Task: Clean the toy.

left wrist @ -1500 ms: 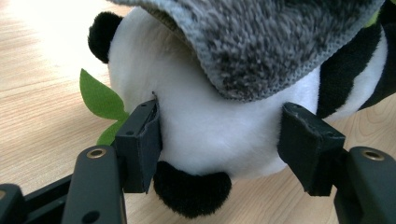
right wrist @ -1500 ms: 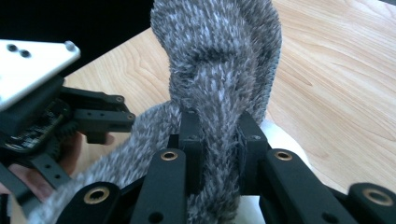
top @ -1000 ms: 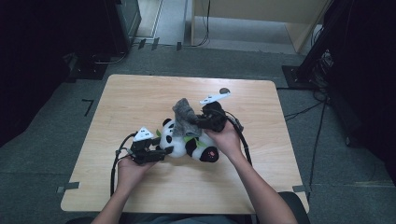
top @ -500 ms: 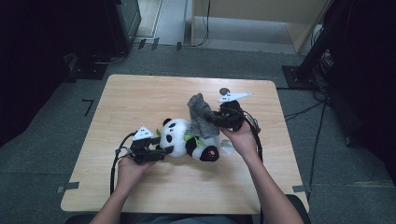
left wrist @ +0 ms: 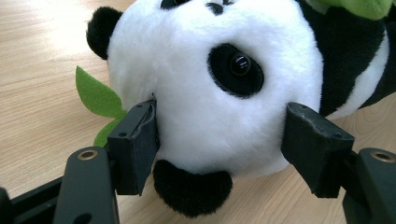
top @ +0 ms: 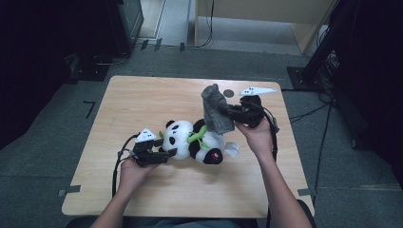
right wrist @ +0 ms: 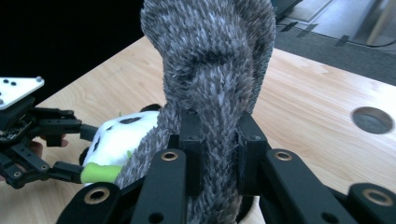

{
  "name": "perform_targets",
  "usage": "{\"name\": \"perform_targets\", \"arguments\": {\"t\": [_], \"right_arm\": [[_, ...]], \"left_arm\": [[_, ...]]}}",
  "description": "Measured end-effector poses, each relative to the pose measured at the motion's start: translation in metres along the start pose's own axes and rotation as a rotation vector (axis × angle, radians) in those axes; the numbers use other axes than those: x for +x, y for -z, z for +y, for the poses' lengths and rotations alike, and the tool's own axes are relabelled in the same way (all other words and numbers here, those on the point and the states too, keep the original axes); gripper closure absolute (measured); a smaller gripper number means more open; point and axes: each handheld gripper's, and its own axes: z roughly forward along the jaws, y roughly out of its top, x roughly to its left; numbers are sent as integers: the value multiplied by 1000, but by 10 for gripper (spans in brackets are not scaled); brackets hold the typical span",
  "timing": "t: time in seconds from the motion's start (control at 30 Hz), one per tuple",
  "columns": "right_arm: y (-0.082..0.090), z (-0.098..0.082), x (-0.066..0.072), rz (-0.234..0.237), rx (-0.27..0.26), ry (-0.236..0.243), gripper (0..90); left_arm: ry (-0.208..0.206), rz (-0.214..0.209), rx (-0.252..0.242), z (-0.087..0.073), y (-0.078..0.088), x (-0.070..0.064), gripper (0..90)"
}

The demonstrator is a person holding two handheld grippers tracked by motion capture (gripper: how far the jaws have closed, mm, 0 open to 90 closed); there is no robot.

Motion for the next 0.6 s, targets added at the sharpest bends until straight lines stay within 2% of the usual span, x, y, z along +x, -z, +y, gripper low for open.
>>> {"name": "perform_targets", "arguments": {"t": [0.17,0.33,0.6], "right_arm": [[6,-5,-10,15,41,-45,776],[-8,-23,-17,1,121,-55,774],[-8,-35,-31,-12,116,-106,774]], "left_arm": [[2,3,0,0,0,0,304],[2,2,1,0,0,0,304],[5,-2,-1,0,0,0,304]]}}
